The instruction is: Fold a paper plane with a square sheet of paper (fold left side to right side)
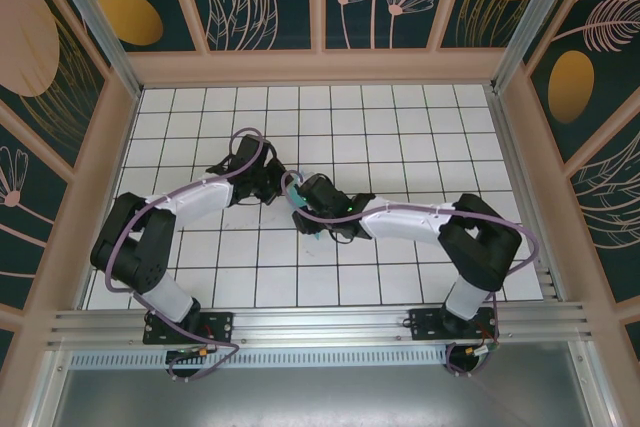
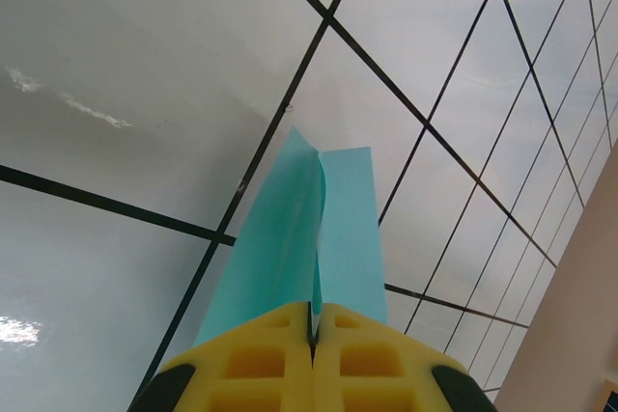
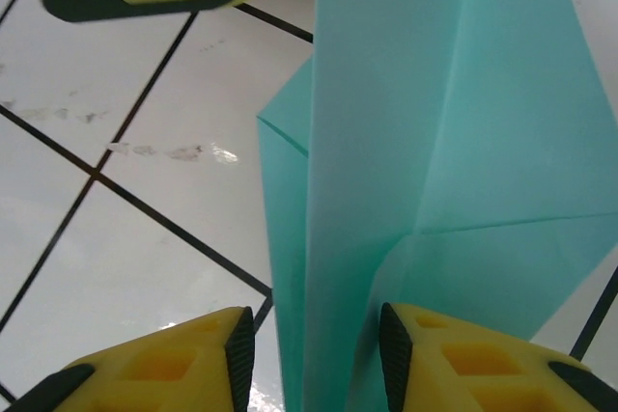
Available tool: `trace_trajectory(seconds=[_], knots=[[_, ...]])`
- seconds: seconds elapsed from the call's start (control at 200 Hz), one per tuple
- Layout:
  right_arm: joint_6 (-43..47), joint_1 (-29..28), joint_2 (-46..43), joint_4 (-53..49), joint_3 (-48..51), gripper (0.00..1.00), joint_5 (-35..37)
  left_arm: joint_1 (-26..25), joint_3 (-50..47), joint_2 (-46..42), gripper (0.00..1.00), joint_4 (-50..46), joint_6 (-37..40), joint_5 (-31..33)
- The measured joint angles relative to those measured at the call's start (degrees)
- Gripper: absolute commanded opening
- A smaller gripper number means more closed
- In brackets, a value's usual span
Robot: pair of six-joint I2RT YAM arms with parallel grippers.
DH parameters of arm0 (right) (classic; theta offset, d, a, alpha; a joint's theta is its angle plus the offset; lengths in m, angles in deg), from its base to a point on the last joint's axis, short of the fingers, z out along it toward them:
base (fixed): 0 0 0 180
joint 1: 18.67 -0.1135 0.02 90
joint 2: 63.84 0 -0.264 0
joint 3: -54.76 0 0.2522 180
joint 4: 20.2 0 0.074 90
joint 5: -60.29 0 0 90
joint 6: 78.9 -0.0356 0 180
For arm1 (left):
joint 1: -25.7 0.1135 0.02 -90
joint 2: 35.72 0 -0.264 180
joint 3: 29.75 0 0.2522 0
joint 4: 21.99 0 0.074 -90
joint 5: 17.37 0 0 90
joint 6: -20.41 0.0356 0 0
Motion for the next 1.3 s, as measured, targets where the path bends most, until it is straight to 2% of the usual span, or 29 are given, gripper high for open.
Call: trace_trajectory(seconds=[0.2,0.435,0.565,0.741,0.866,0.936,1.041,1.116,1.296], knots=[[0.07,0.04,1.14,-0.94,-0.90,0.30,1.25,0.00,0.44,0.42,0.00,-0.15,0.00,-0.24],[0.46,0.15,1.33,-1.46,-0.92,0.10,1.81,0.00,0.57,0.48,0.00,-0.42,0.02,-0.37],[0.42,0.76,1.33,-1.79,-0.90,0.00,1.55,0.00,0.83,0.48,0.20,-1.33,0.52,-0.17],[0.22,2.86,0.74,-1.77,0.52,0.00,0.09,0.17,4.31,-0.24,0.52,-3.65,4.20,0.72],[0.15,5.14,-1.01,-1.79,2.73,0.00,-1.42,1.16,6.82,-3.63,0.81,-5.46,7.82,1.62],[-0.11,6.99,-2.45,-1.92,3.52,0.00,-2.25,2.03,8.15,-6.82,0.91,-6.36,10.80,2.95],[-1.18,11.04,-4.11,-2.23,3.04,0.00,-3.32,2.78,8.55,-12.61,0.98,-7.13,14.45,6.51],[-2.05,14.14,-4.02,-3.28,0.98,0.00,-3.23,2.91,8.11,-16.98,0.99,-7.15,16.98,9.16],[-3.50,19.67,3.10,-7.17,-12.66,0.00,-1.09,2.91,1.09,-26.91,0.98,-5.11,22.12,12.87]])
